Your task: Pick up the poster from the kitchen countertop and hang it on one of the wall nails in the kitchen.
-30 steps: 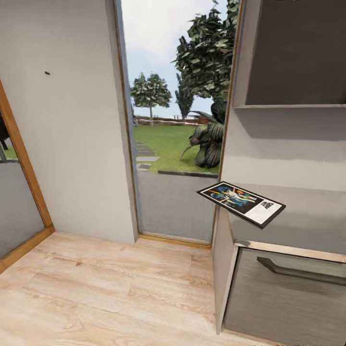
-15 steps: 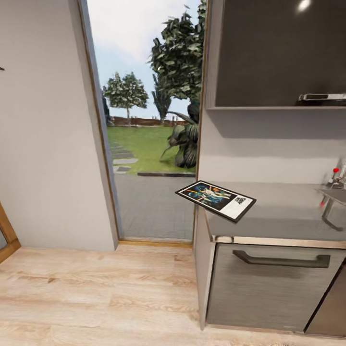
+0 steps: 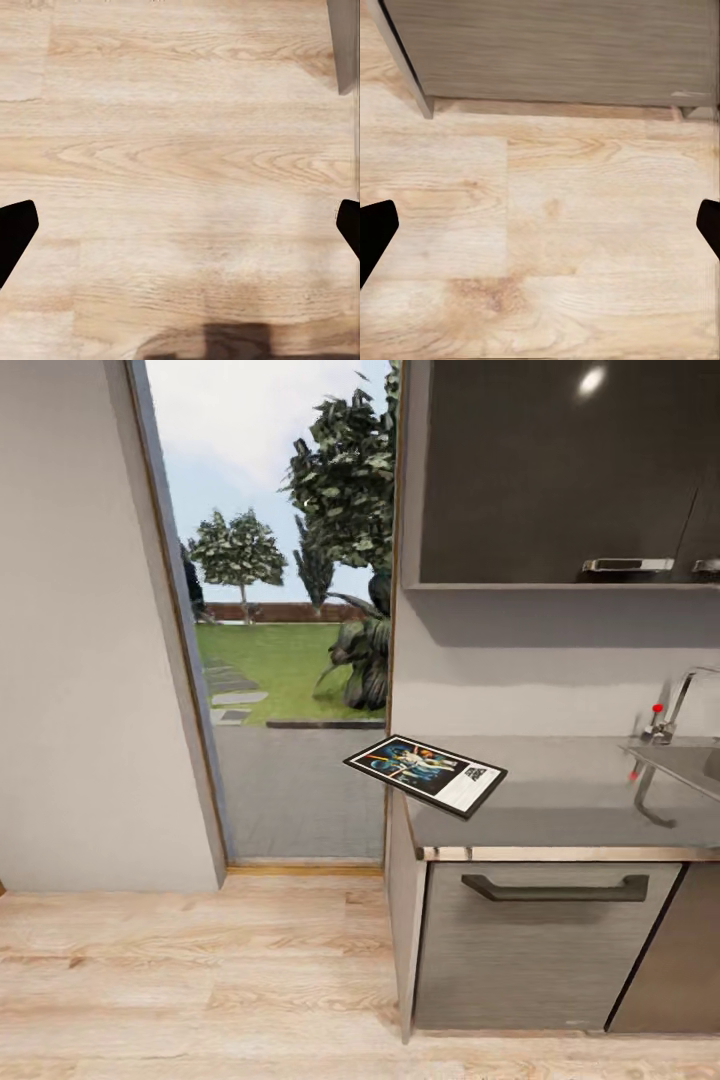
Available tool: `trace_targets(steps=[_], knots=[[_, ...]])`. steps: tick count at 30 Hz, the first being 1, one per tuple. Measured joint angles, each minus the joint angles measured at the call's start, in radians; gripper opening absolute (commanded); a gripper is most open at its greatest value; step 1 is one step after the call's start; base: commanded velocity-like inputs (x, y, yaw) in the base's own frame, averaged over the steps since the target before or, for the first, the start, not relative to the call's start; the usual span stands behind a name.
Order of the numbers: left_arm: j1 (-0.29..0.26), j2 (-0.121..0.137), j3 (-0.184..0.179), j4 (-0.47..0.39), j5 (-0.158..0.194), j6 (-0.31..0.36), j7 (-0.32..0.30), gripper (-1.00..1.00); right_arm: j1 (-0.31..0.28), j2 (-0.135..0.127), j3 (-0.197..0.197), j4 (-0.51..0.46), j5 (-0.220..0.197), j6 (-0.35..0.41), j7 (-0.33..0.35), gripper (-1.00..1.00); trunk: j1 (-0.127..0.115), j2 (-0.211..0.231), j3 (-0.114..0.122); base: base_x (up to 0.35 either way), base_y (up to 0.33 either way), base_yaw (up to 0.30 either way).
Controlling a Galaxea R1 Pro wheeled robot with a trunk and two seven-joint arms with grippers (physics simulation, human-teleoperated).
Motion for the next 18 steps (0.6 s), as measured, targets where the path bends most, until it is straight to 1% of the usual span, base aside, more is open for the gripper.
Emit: trace_targets(steps=[18], knots=[[0.000, 0.001, 0.000, 0.000, 0.000, 0.000, 0.000, 1.00, 0.000, 0.000, 0.000, 0.000, 0.000, 0.000, 0.000, 1.00, 0.000, 0.000, 0.000, 0.000, 0.000, -0.295]])
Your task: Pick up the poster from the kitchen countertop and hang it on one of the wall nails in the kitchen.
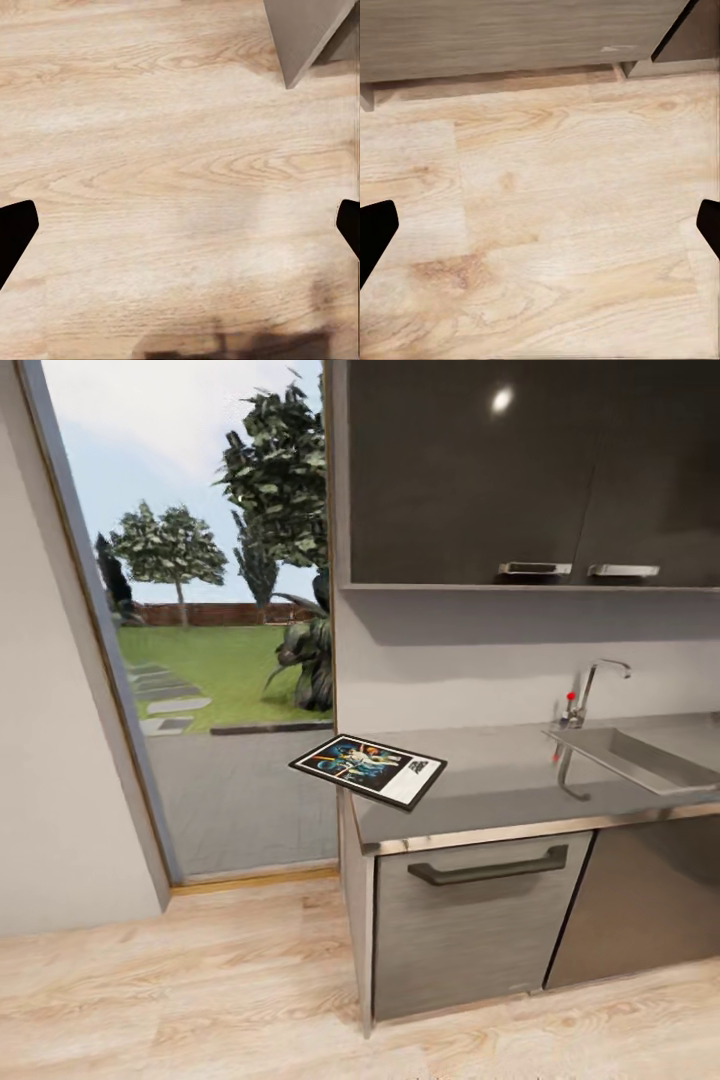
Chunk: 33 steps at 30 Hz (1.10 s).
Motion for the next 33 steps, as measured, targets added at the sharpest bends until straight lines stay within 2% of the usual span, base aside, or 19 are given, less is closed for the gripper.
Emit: trace_targets(steps=[8, 22, 27, 33], knots=[[0.000, 0.000, 0.000, 0.000, 0.000, 0.000, 0.001, 1.00, 0.000, 0.000, 0.000, 0.000, 0.000, 0.000, 0.000, 1.00, 0.000, 0.000, 0.000, 0.034, 0.094, -0.262], [0.000, 0.000, 0.000, -0.001, 0.000, 0.000, 0.000, 1.00, 0.000, 0.000, -0.001, 0.001, 0.000, 0.000, 0.000, 1.00, 0.000, 0.000, 0.000, 0.066, 0.258, -0.040], [0.000, 0.000, 0.000, 0.000, 0.000, 0.000, 0.000, 1.00, 0.000, 0.000, 0.000, 0.000, 0.000, 0.000, 0.000, 1.00, 0.000, 0.000, 0.000, 0.003, 0.261, -0.215], [0.000, 0.000, 0.000, 0.002, 0.000, 0.000, 0.000, 1.00, 0.000, 0.000, 0.000, 0.000, 0.000, 0.000, 0.000, 1.00, 0.000, 0.000, 0.000, 0.006, 0.073, -0.285]])
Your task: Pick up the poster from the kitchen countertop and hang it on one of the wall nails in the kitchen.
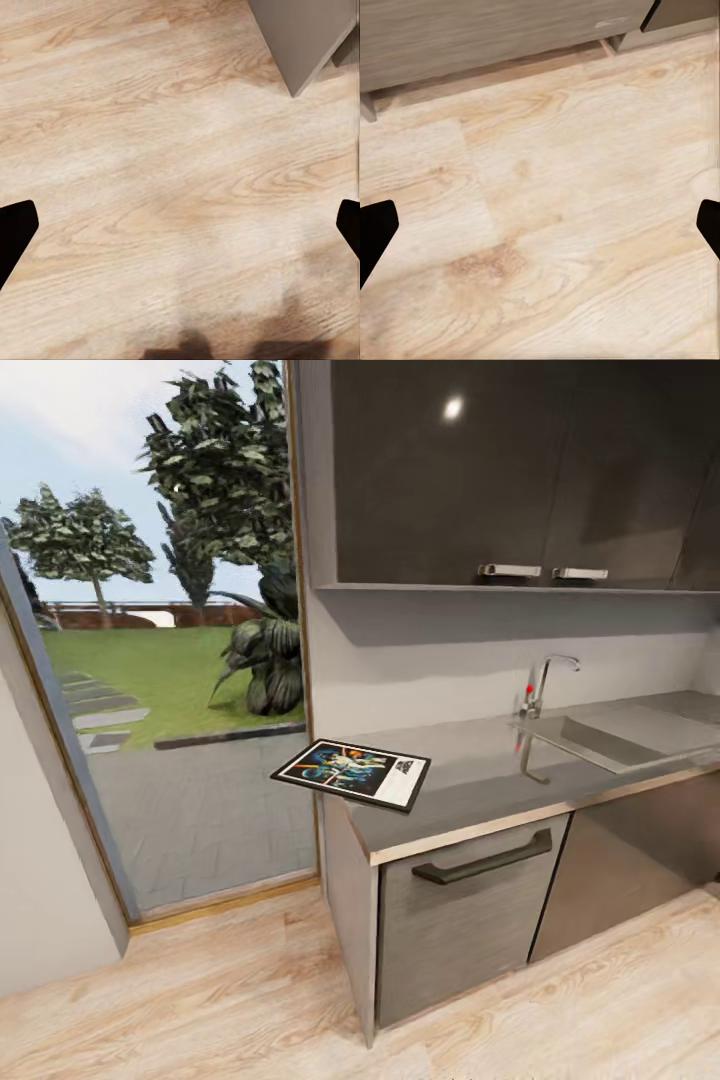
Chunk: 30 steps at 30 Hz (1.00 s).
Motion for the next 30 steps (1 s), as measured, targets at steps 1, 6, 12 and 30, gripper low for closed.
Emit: trace_targets(steps=[1, 6, 12, 30], knots=[[0.000, 0.000, 0.000, 0.003, 0.000, 0.000, 0.000, 1.00, 0.000, 0.000, 0.000, 0.000, 0.000, 0.000, 0.000, 1.00, 0.000, 0.000, 0.000, 0.070, 0.078, -0.284], [0.000, 0.000, 0.000, 0.010, 0.000, 0.000, 0.001, 1.00, 0.000, 0.000, -0.002, 0.000, 0.000, 0.000, 0.000, 1.00, 0.000, 0.000, 0.001, 0.184, 0.174, -0.118], [0.000, 0.000, 0.000, 0.011, 0.000, 0.000, 0.000, 1.00, 0.000, -0.007, -0.003, 0.001, -0.001, -0.001, 0.000, 1.00, 0.000, 0.000, 0.001, 0.211, 0.198, -0.013], [0.001, -0.077, -0.019, -0.671, 0.205, 0.204, 0.005, 1.00, 0.001, -0.050, -0.578, -0.183, -0.005, -0.037, 0.000, 1.00, 0.000, 0.000, 0.001, 0.020, 0.018, -0.001]])
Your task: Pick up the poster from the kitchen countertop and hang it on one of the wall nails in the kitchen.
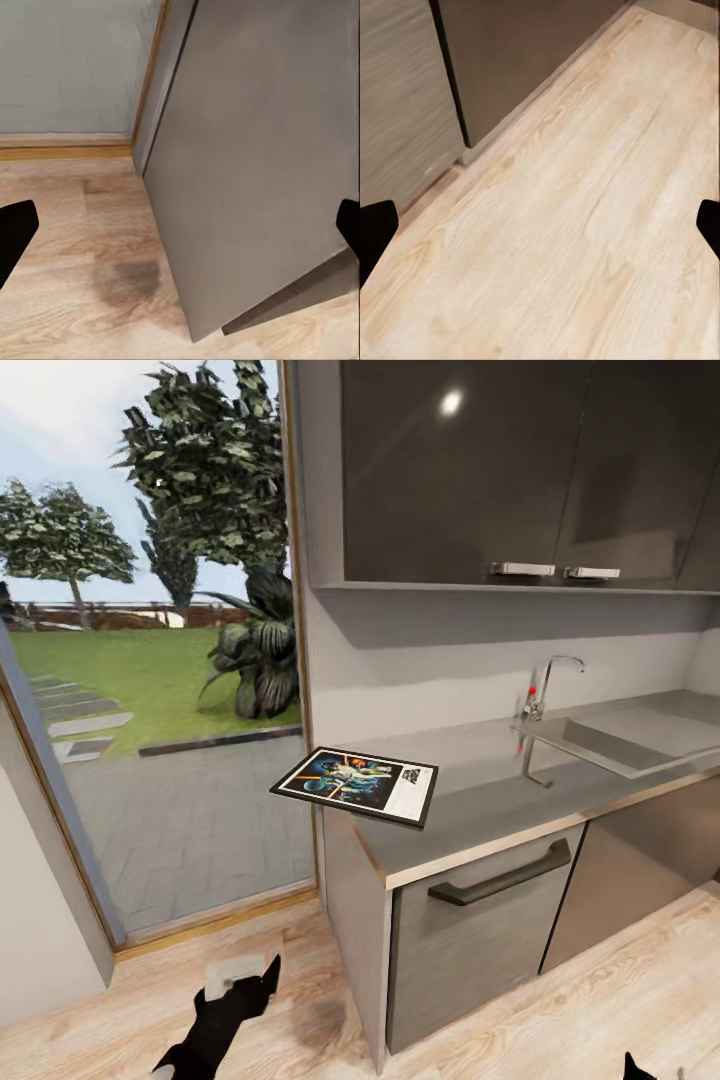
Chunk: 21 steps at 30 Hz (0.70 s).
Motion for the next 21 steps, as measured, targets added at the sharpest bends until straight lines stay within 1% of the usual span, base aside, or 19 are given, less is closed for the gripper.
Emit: trace_targets(steps=[2, 3, 6, 7, 9, 10, 13, 16, 17, 18, 21], knots=[[-0.003, -0.003, 0.000, -0.031, 0.036, 0.018, 0.000, 1.00, 0.000, -0.001, -0.018, -0.019, 0.000, 0.000, 0.000, 1.00, 0.000, 0.000, 0.000, 0.000, 0.000, 0.000], [-0.014, -0.007, 0.000, -0.051, 0.076, 0.030, 0.001, 1.00, 0.000, -0.001, -0.029, -0.032, 0.000, 0.000, -0.001, 1.00, 0.000, 0.000, 0.000, 0.000, 0.000, 0.000], [-0.059, -0.012, 0.000, -0.066, 0.146, 0.042, 0.004, 1.00, 0.001, -0.002, -0.041, -0.046, 0.000, -0.003, -0.001, 1.00, 0.000, 0.000, 0.000, 0.000, 0.000, 0.000], [-0.103, -0.014, 0.000, -0.068, 0.195, 0.048, 0.004, 1.00, 0.001, -0.002, -0.051, -0.055, 0.000, -0.015, -0.002, 1.00, 0.000, 0.000, 0.000, 0.000, 0.000, 0.000], [-0.156, -0.016, 0.000, -0.063, 0.248, 0.065, 0.005, 1.00, 0.003, -0.001, -0.074, -0.066, 0.000, -0.034, -0.003, 1.00, 0.000, 0.000, 0.000, 0.000, 0.000, 0.000], [-0.202, -0.016, -0.001, -0.053, 0.301, 0.098, 0.006, 1.00, 0.006, 0.000, -0.103, -0.079, 0.001, -0.054, -0.005, 1.00, 0.000, 0.000, 0.000, 0.000, 0.000, 0.000], [-0.271, -0.017, 0.000, -0.033, 0.386, 0.158, 0.007, 1.00, 0.007, 0.001, -0.144, -0.098, 0.002, -0.076, -0.006, 1.00, 0.000, 0.000, 0.000, 0.000, 0.000, 0.000], [-0.326, -0.018, 0.000, -0.002, 0.479, 0.192, 0.007, 1.00, 0.008, 0.002, -0.168, -0.111, 0.003, -0.087, -0.007, 1.00, 0.000, 0.000, 0.000, 0.000, 0.000, 0.000], [-0.340, -0.018, 0.000, 0.011, 0.515, 0.199, 0.006, 1.00, 0.009, 0.002, -0.173, -0.113, 0.003, -0.089, -0.007, 1.00, 0.000, 0.000, 0.000, 0.000, 0.000, 0.000], [-0.362, -0.018, 0.000, 0.034, 0.588, 0.207, 0.004, 1.00, 0.009, 0.002, -0.180, -0.117, 0.003, -0.092, -0.007, 1.00, 0.000, 0.000, 0.000, 0.000, 0.000, 0.000], [-0.390, -0.018, 0.000, 0.060, 0.710, 0.214, 0.001, 1.00, 0.009, 0.002, -0.186, -0.120, 0.004, -0.095, -0.007, 1.00, 0.000, 0.000, 0.000, 0.000, 0.000, 0.000]])
